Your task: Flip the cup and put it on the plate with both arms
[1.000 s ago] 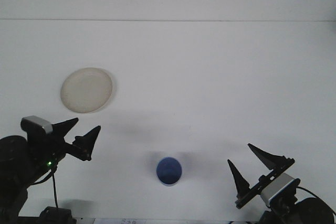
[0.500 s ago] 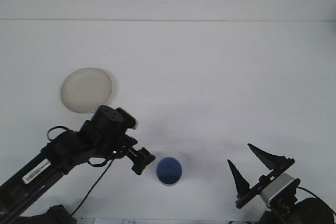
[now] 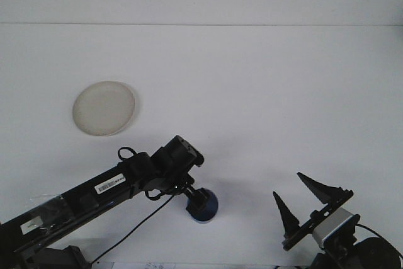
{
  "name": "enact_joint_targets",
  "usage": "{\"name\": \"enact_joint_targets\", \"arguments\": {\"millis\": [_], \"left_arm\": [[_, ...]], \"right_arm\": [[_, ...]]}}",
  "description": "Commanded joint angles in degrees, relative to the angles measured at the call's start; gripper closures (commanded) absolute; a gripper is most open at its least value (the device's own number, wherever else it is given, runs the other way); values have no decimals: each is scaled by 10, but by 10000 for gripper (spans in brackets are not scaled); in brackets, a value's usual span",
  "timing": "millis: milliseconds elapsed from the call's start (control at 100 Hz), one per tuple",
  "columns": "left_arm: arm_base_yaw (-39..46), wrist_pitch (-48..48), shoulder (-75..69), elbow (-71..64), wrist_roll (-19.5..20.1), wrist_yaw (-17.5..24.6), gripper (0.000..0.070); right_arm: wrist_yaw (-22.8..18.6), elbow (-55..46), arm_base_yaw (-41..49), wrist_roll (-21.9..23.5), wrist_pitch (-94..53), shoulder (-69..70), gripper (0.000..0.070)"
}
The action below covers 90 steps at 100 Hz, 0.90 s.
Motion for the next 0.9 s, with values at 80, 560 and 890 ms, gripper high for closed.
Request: {"name": "enact_joint_targets", "arguments": {"millis": [80,560,890], "left_arm": [[-16,10,30,12,3,-2,205],[-31,-4,69,21,18,-2,696],[-31,-30,69,67,35,-3,690]], "right_arm": [[0,2,7,-1,5,1,212],[0,2,7,-1,5,1,212],[0,2,7,-1,5,1,212]]}}
